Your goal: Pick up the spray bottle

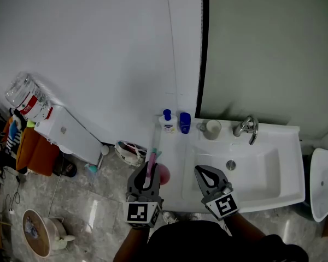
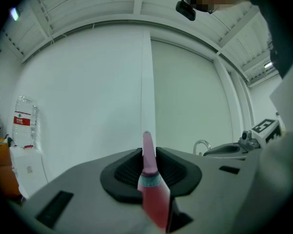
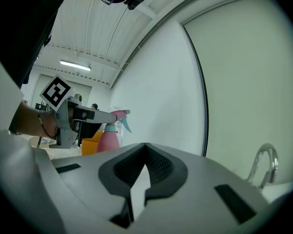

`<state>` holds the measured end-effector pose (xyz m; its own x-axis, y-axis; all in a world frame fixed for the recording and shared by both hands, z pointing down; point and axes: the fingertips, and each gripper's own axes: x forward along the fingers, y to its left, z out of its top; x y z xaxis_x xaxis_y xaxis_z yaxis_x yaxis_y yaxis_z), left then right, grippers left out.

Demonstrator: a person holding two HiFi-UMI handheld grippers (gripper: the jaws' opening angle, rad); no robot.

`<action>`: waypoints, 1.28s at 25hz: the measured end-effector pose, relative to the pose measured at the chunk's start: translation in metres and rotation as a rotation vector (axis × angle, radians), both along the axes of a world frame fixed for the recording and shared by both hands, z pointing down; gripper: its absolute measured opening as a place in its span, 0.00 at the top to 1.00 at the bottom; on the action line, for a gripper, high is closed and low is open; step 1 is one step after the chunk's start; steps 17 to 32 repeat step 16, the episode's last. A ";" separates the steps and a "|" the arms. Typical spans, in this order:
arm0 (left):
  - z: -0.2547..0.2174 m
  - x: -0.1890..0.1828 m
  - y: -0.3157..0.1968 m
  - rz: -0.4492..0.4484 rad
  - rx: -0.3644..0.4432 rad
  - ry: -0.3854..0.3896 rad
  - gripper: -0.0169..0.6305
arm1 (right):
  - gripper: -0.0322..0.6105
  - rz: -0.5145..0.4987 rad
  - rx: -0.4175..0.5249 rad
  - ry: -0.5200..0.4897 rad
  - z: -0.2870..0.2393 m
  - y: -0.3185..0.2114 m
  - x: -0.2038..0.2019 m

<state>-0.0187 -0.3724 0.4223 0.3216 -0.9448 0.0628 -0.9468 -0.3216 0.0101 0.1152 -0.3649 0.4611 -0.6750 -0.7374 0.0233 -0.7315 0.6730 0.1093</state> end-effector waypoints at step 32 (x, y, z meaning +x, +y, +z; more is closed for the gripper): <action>0.000 0.004 0.005 0.027 -0.001 -0.009 0.84 | 0.95 0.046 0.007 -0.026 -0.006 -0.002 -0.001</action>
